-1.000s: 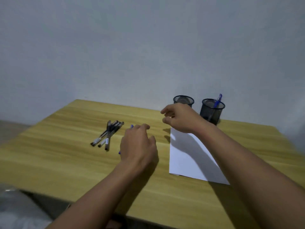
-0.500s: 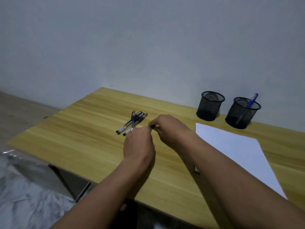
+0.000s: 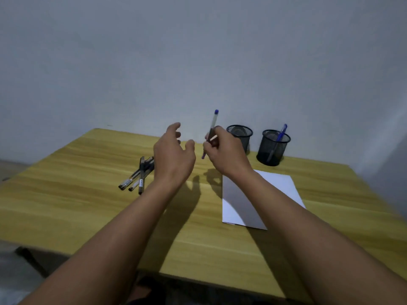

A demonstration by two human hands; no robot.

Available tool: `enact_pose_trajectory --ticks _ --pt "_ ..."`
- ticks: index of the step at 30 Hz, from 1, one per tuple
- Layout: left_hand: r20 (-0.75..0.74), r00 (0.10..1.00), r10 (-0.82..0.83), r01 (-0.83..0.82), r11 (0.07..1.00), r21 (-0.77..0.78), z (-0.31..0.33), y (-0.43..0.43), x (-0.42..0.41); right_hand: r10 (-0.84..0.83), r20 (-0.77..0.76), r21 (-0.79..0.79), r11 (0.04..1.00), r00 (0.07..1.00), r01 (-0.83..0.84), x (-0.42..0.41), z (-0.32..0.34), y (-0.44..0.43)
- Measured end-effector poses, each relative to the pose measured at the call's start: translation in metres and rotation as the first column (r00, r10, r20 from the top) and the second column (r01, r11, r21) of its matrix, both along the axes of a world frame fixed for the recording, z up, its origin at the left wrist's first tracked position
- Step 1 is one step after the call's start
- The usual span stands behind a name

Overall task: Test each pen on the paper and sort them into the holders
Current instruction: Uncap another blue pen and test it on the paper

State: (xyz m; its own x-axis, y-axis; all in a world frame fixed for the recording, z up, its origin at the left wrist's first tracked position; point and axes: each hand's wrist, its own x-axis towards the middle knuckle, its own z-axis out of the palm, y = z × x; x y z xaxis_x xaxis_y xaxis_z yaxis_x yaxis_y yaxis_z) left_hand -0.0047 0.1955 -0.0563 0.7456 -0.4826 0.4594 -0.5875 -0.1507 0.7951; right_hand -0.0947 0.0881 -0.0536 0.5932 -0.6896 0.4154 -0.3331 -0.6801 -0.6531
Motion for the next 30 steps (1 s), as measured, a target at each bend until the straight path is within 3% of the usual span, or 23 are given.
enact_pose_trajectory --ticks 3,5,6,10,19,25,28,30 --pt "-0.275 0.94 -0.204 0.227 0.972 0.056 0.003 -0.019 -0.001 -0.07 0.287 0.359 0.932 0.955 -0.04 -0.016 0.008 -0.002" --pt "-0.533 0.754 -0.384 0.389 0.915 -0.11 0.005 -0.026 -0.007 -0.132 0.427 0.529 0.839 0.895 -0.129 -0.027 0.01 -0.002" --pt "-0.591 0.677 -0.438 0.415 0.891 -0.185 0.006 -0.029 -0.009 -0.164 0.466 0.581 0.798 0.87 -0.161 -0.032 0.011 -0.002" --pt "-0.569 0.657 -0.495 0.441 0.864 -0.242 0.016 -0.037 -0.014 -0.236 0.515 0.684 0.692 0.824 -0.229 -0.048 0.009 -0.008" --pt "-0.614 0.632 -0.472 0.499 0.854 -0.143 0.028 -0.053 -0.011 -0.264 0.549 0.713 0.643 0.793 -0.28 -0.064 0.008 -0.014" --pt "-0.73 0.547 -0.41 0.51 0.855 -0.097 0.031 -0.057 -0.006 -0.316 0.549 0.727 0.637 0.774 -0.256 -0.056 -0.002 -0.013" --pt "-0.656 0.645 -0.393 0.476 0.878 -0.058 0.031 -0.061 -0.004 -0.353 0.562 0.739 0.621 0.748 -0.262 -0.052 -0.005 -0.015" --pt "-0.649 0.656 -0.385 0.465 0.884 -0.055 0.032 -0.063 -0.003 -0.369 0.565 0.74 0.622 0.738 -0.257 -0.05 -0.004 -0.016"
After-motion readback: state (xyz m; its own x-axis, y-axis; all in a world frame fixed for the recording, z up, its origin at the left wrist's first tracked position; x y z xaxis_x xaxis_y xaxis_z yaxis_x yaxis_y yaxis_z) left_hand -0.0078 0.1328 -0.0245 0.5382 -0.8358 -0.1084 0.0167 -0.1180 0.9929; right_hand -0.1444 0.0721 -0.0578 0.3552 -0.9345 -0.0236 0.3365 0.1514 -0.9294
